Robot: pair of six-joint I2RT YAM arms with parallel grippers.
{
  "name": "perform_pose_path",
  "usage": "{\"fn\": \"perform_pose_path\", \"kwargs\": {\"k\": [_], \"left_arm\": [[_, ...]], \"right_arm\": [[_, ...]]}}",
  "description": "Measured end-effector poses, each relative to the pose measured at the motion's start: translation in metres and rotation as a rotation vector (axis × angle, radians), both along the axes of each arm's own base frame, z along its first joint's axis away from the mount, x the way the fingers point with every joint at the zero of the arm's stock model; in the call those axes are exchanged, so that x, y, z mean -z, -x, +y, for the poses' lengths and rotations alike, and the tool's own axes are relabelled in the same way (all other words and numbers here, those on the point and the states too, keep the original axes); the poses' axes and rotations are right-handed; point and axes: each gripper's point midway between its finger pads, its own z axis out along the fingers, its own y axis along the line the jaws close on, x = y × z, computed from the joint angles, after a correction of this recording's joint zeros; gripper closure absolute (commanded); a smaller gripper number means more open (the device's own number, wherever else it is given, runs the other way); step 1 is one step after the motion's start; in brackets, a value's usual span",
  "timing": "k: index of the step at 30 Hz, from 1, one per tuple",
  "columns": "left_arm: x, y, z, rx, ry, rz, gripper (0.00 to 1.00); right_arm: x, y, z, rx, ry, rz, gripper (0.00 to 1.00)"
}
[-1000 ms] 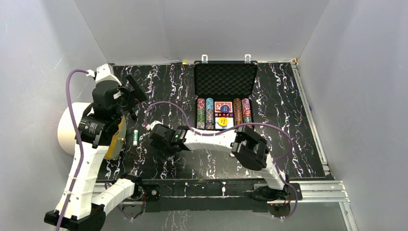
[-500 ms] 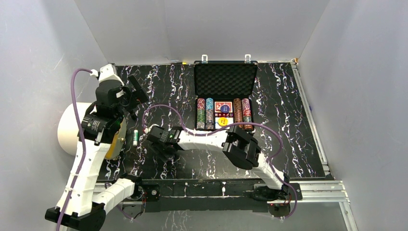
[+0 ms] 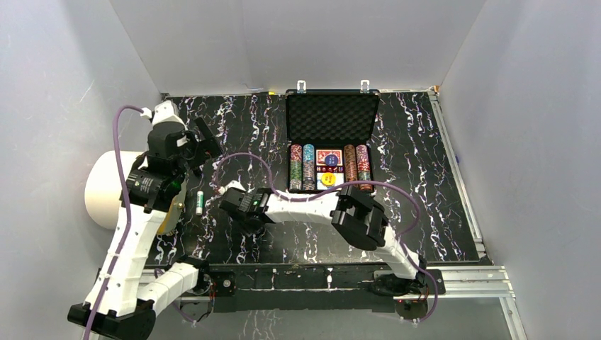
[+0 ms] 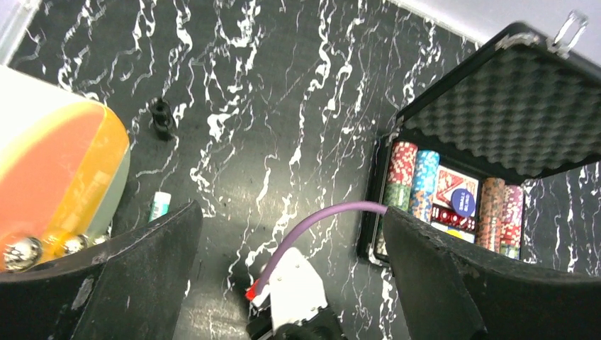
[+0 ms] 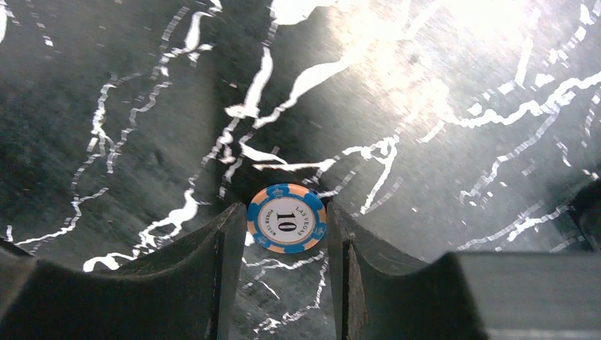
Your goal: Pack up texas hold em set
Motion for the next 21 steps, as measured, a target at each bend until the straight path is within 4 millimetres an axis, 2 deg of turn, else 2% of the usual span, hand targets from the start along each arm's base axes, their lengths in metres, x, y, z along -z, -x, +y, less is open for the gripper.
{"fn": "perform_pose_path", "kwargs": {"k": [4, 12, 17, 21], "left_arm": [[0.028, 0.005, -0.005, 0.008, 0.025, 0.069, 0.02], [0.106, 0.034, -0.01, -0.011, 0.079, 0.282, 0.03], [0.151, 0.056, -0.017, -0.003, 0.125, 0.409, 0.11], [0.18, 0.068, -0.031, 0.041, 0.183, 0.481, 0.16]], "right_arm": [[-0.003, -0.007, -0.018, 0.056, 0.011, -0.023, 0.48], [-0.022, -0.025, -0.038, 0.174, -0.049, -0.049, 0.47], [-0.034, -0.036, -0.043, 0.236, -0.103, -0.048, 0.47], [-0.048, -0.043, -0.048, 0.291, -0.168, -0.02, 0.47]]}}
